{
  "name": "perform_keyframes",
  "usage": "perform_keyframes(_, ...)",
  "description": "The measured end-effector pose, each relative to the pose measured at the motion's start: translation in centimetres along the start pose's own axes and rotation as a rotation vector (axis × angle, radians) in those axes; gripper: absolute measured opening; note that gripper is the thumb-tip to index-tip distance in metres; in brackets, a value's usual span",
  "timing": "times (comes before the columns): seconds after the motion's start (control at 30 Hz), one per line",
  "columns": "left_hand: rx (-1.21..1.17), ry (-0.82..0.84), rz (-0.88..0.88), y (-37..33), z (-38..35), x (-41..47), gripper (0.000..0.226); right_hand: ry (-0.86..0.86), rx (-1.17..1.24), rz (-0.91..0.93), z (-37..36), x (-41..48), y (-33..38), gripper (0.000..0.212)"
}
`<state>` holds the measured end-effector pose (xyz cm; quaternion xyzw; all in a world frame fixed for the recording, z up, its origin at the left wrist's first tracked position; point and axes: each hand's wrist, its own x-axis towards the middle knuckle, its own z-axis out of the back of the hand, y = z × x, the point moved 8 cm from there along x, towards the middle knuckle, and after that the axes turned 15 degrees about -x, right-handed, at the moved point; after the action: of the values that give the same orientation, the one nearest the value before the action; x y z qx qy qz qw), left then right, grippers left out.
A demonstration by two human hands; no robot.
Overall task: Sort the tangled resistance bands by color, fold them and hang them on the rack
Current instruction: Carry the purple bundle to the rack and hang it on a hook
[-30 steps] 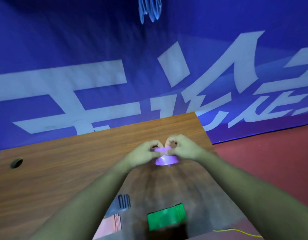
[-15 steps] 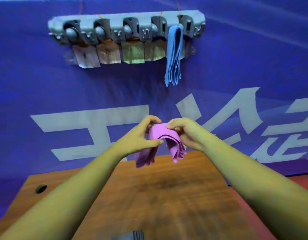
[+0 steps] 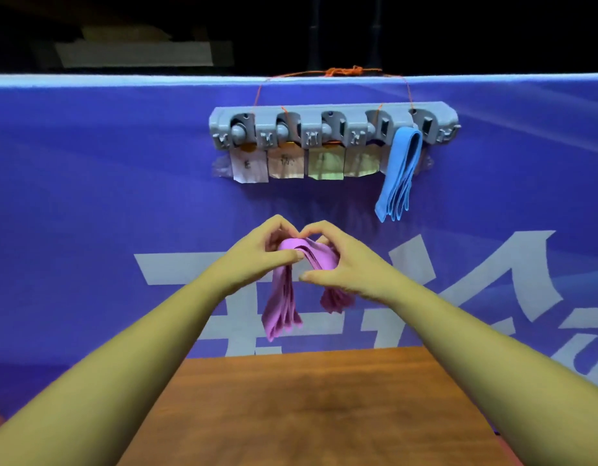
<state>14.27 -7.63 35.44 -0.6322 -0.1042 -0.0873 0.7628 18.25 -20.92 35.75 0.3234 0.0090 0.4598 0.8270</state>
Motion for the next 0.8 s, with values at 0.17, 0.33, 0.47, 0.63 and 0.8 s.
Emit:
perform_keyframes(0.17,0.131,-0.031,-0.028,-2.2,3.9,-0.8,0.038,-0.176,0.004,0.042,0.7,2.8,2.7,0.025)
perform_keyframes(0.33,0.419,-0.031,-0.072,-3.4,6.0,-1.4,0.038,-0.217,0.046,0.061,0.5,5.2,4.4,0.016)
perform_keyframes(0.47,0.361,-0.065,-0.058,-3.7,8.2,-1.6,0.034,-0.248,0.081,0.058,0.2,6.4,4.8,0.013)
perform_keyframes(0.63,0.41,-0.089,-0.115,-5.0,10.0,-1.3,0.025,-0.295,0.097,0.071,0.3,8.1,5.5,0.013)
perform_keyframes(0.8,0.27,-0.2,-0.261,-9.0,14.0,0.4,0.029,-0.412,0.207,0.117,2.3,11.2,8.1,0.016)
